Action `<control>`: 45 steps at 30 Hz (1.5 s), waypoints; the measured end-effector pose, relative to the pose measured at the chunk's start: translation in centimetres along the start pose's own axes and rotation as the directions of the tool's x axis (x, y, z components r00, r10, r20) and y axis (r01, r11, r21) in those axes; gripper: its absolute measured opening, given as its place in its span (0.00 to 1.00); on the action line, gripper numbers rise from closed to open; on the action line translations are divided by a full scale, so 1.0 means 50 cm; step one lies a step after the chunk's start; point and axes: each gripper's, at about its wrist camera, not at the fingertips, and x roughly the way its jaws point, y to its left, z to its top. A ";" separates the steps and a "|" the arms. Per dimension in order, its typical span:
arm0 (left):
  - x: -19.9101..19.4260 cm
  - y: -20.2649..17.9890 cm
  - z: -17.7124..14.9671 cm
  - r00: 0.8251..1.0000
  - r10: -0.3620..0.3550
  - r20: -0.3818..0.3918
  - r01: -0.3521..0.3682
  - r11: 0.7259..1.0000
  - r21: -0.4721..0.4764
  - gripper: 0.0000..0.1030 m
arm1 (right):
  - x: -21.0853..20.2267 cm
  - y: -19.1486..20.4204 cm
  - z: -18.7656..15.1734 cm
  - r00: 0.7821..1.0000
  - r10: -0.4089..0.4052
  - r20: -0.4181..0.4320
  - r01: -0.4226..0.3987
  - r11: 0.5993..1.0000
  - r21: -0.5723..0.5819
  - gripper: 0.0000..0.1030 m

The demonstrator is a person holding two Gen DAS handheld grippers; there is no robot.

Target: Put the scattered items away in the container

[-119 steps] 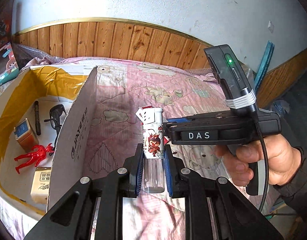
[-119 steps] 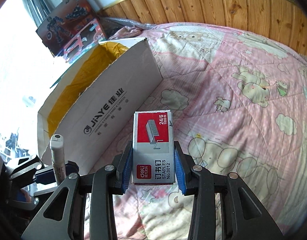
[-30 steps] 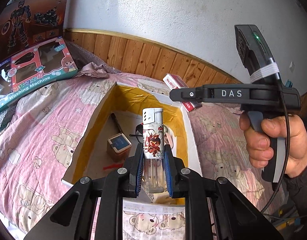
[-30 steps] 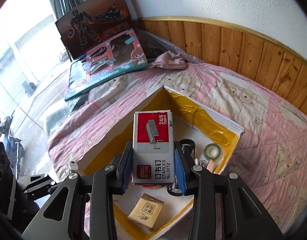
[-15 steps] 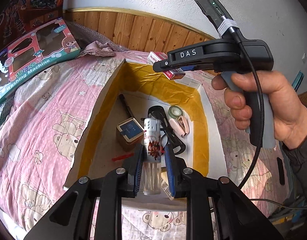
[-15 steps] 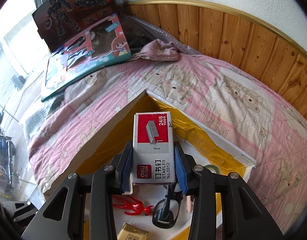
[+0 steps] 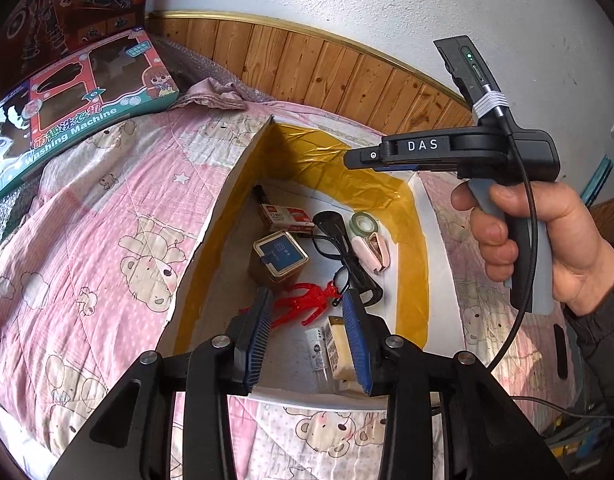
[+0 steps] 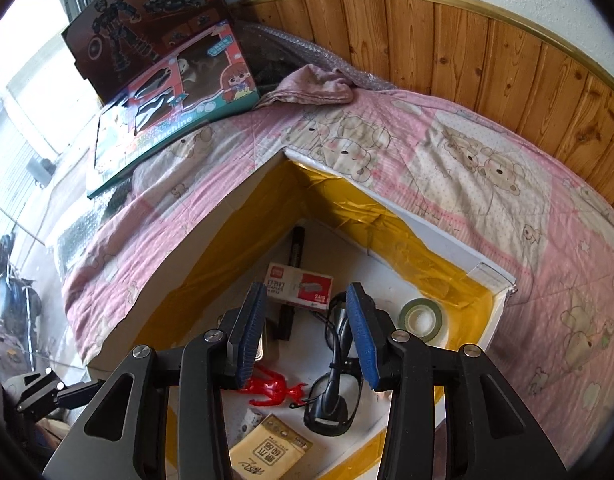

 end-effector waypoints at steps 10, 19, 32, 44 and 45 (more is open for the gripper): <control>-0.041 -0.017 -0.003 0.998 0.059 0.021 -0.059 0.998 0.014 0.53 | -0.086 0.073 -0.084 0.999 -0.042 0.010 0.043 0.985 -0.169 0.43; -0.075 -0.047 -0.020 0.993 0.115 0.035 -0.116 0.993 0.029 0.63 | -0.161 0.142 -0.190 0.989 -0.144 0.029 0.146 0.940 -0.310 0.44; -0.114 -0.090 -0.050 0.990 0.134 0.049 -0.136 0.990 0.039 0.75 | -0.189 0.168 -0.309 0.989 -0.145 -0.042 0.128 0.952 -0.280 0.45; -0.149 -0.116 -0.083 0.990 0.125 0.062 -0.128 0.991 0.031 0.75 | -0.215 0.180 -0.350 0.994 -0.096 -0.054 0.081 0.970 -0.228 0.45; -0.152 -0.118 -0.085 0.990 0.124 0.064 -0.126 0.991 0.031 0.75 | -0.217 0.182 -0.353 0.994 -0.092 -0.055 0.077 0.971 -0.225 0.45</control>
